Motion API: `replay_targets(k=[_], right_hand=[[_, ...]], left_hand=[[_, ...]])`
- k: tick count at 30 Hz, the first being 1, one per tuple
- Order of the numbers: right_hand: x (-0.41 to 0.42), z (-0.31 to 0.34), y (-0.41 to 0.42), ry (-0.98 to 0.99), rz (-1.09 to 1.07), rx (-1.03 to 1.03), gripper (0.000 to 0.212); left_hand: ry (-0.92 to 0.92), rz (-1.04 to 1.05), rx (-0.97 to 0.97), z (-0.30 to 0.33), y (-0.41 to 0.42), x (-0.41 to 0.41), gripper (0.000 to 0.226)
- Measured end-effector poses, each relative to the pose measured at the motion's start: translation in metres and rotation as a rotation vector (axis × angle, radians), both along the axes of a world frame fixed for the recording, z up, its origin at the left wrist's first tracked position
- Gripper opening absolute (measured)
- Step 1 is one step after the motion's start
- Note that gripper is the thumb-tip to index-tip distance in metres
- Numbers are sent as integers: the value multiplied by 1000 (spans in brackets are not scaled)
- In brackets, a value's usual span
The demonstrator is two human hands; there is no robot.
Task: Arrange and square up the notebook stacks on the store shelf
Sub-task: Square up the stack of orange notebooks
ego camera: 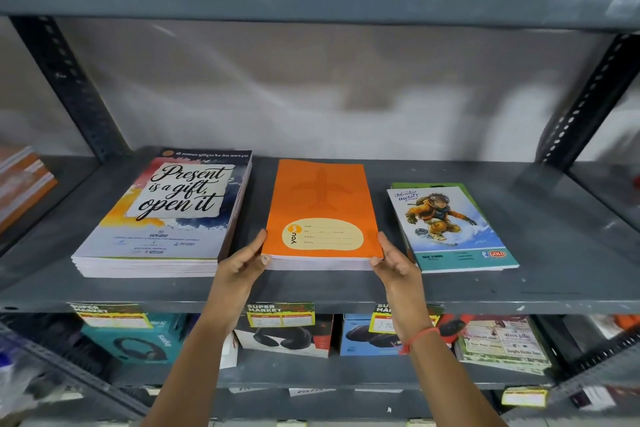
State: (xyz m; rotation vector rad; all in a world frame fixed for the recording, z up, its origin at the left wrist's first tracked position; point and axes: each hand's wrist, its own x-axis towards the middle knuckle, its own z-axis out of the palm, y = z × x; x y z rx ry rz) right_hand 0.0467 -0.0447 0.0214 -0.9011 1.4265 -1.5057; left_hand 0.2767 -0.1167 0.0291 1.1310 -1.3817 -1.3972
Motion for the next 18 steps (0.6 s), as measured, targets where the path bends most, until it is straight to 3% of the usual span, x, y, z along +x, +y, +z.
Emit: replay_targets(k=[18], right_hand=[[0,3,-4,14,-42,-2,51]], left_hand=[[75,109,-1,-2,-2,-8,39]])
